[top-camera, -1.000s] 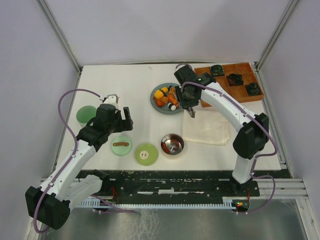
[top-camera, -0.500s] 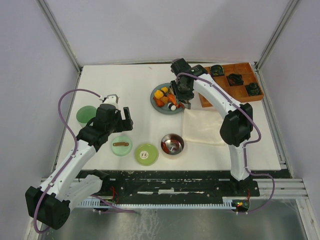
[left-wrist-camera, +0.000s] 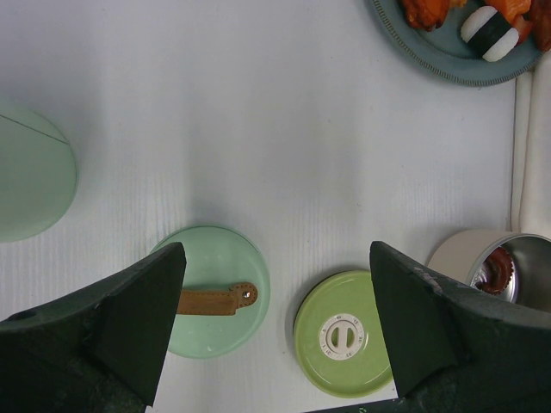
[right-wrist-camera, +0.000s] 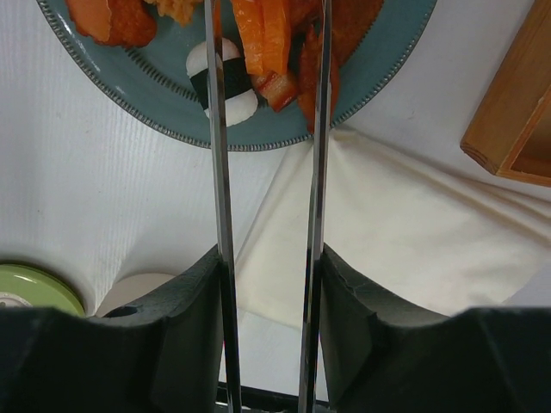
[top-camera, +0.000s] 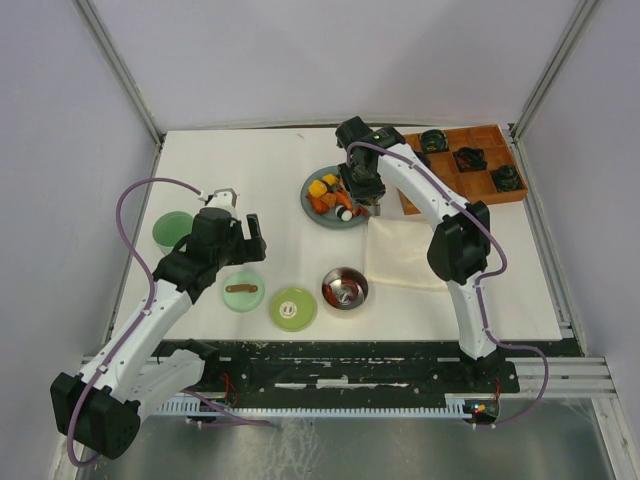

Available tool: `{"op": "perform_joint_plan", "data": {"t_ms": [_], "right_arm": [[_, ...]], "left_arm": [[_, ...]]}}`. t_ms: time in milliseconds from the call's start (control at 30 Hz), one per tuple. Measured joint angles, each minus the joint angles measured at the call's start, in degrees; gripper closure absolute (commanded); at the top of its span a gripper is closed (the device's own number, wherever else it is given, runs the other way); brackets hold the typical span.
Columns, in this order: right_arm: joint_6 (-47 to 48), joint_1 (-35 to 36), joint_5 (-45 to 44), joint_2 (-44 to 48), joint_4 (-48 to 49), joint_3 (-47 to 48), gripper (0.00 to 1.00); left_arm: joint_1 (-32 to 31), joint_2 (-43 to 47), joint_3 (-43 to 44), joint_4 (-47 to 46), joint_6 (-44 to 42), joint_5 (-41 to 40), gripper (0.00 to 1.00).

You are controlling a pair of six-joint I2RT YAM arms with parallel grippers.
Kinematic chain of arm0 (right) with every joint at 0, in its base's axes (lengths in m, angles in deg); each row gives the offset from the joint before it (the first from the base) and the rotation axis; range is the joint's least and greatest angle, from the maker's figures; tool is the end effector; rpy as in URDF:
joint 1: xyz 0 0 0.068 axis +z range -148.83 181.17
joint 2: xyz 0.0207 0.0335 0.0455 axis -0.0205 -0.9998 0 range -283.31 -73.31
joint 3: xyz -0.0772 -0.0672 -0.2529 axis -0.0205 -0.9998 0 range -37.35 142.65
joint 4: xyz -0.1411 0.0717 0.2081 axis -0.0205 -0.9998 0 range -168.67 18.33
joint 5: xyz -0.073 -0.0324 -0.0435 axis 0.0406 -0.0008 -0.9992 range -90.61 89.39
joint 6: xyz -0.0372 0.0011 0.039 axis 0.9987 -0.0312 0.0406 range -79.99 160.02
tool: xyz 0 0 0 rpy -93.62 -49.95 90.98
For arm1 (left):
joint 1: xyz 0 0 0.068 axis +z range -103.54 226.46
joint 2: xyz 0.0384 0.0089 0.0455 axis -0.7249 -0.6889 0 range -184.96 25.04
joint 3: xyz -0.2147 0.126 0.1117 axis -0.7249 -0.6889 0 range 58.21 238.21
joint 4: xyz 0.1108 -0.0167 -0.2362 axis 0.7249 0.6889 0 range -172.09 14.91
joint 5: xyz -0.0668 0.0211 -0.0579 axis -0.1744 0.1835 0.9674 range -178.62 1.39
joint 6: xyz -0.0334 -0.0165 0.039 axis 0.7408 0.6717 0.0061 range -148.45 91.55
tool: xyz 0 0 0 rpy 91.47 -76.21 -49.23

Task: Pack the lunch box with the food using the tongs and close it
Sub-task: Pick up the fake food from the plate.

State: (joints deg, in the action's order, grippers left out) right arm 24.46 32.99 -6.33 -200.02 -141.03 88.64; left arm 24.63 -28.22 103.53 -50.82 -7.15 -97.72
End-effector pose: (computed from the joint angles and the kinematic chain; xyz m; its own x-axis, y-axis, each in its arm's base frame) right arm 0.3935 0.2400 0.2791 -0.9026 -0.2459 -0.3533 -0.2633 0.9647 0.0012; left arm 0.1854 -0.0682 0.2817 -0.6387 -0.1305 -0.7583 0.0228 0.9819 -0.1882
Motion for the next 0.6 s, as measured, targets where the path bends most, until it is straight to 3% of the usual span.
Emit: {"op": "perform_joint_plan", "data": {"t_ms": [600], "right_arm": [[0.5,0.0,-0.7,-0.4,-1.4,1.5,0.73]], "left_arm": [[0.0,0.0,0.0,0.0,0.0,0.0,0.07]]}}
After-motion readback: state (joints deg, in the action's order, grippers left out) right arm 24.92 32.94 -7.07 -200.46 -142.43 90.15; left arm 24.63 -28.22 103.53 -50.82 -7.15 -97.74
